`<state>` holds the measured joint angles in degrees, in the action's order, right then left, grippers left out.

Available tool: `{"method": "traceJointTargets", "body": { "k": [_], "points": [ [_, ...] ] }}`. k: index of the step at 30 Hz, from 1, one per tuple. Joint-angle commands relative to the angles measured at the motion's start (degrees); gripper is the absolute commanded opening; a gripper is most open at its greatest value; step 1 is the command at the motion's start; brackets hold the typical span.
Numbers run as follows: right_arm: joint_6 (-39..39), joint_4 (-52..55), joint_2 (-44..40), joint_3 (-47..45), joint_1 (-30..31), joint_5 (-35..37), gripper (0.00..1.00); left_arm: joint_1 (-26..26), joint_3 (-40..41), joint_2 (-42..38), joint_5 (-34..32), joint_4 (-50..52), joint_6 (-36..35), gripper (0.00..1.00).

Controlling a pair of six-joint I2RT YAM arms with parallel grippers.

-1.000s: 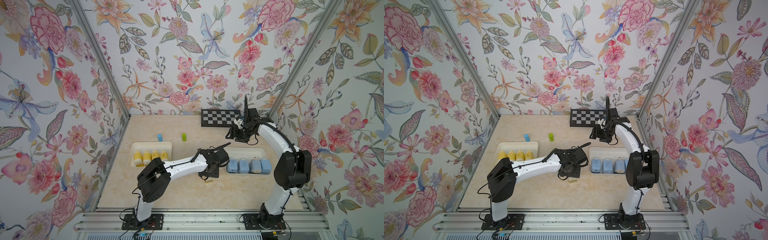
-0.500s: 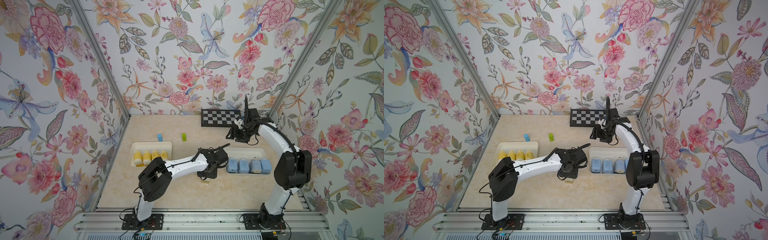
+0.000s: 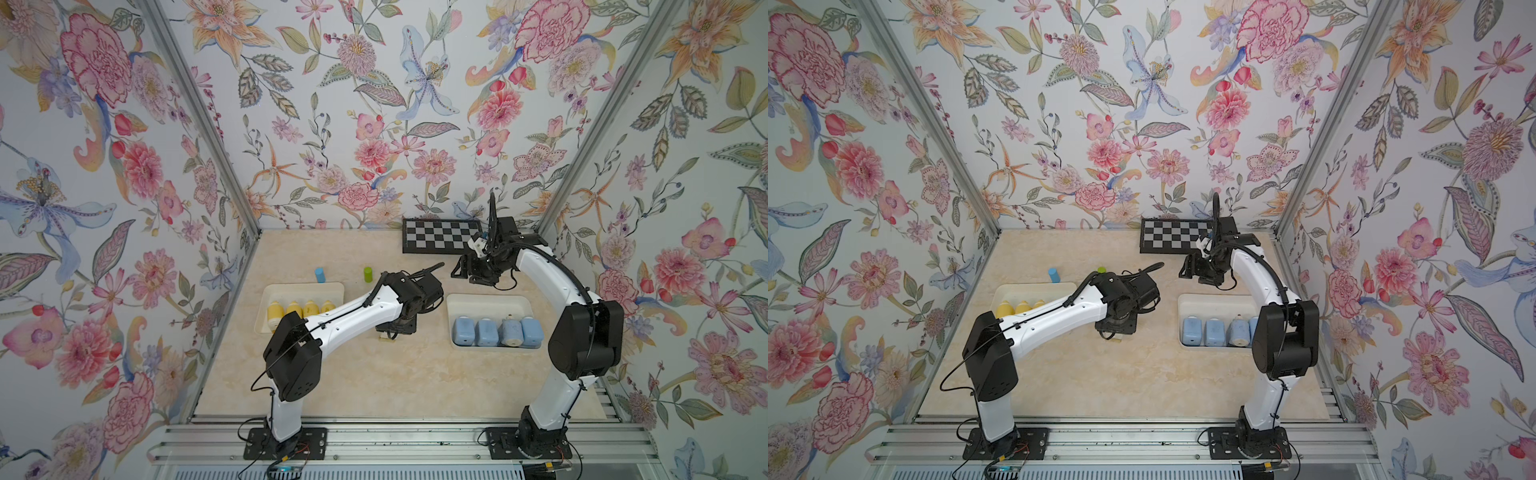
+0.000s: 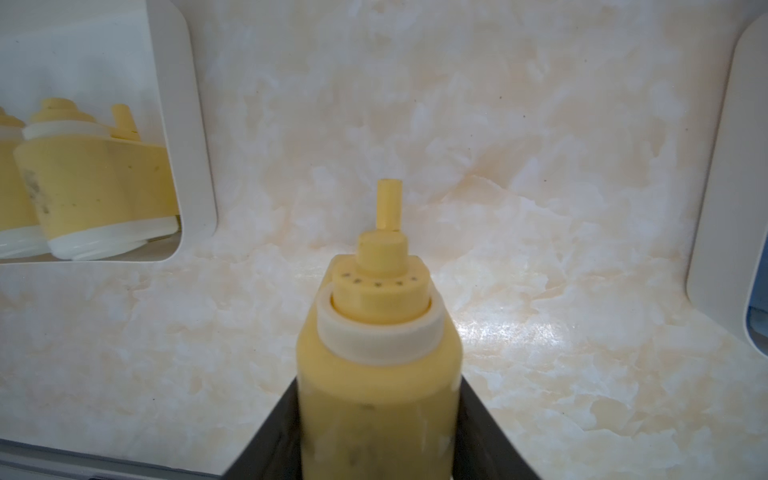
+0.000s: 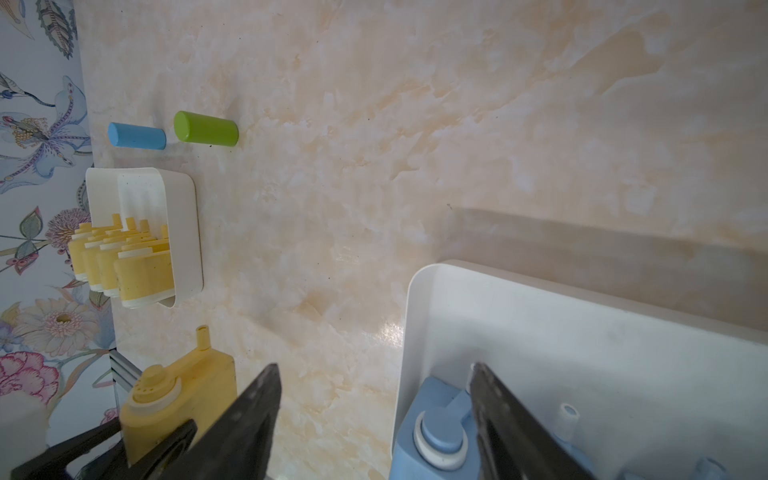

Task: Place the pencil sharpeners by color into the storage box
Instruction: Place the pencil sharpener in the storage box.

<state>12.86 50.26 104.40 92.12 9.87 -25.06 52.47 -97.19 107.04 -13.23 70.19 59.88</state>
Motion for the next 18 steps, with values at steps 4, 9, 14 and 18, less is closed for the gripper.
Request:
{"method": "traceJointTargets", "body": {
  "k": [4, 9, 14, 18],
  "points": [
    [-1.3, 0.0, -1.0, -0.6, -0.3, -1.3, 0.73, -6.5, -1.5, -8.4, -8.0, 7.3, -3.8, 0.46],
    [-1.4, 0.0, -1.3, -0.5, -0.2, -1.8, 0.73, -12.1, -0.5, -12.3, -10.2, 7.3, -7.3, 0.46],
    [-1.9, 0.0, -1.4, -0.4, 0.5, -2.3, 0.73, -19.2, 2.3, -14.8, -13.4, 7.1, -11.1, 0.46],
    [-2.0, 0.0, -1.1, 0.0, 1.2, -2.9, 0.73, -24.9, 4.7, -16.4, -14.2, 4.2, -15.2, 0.46]
  ]
}}
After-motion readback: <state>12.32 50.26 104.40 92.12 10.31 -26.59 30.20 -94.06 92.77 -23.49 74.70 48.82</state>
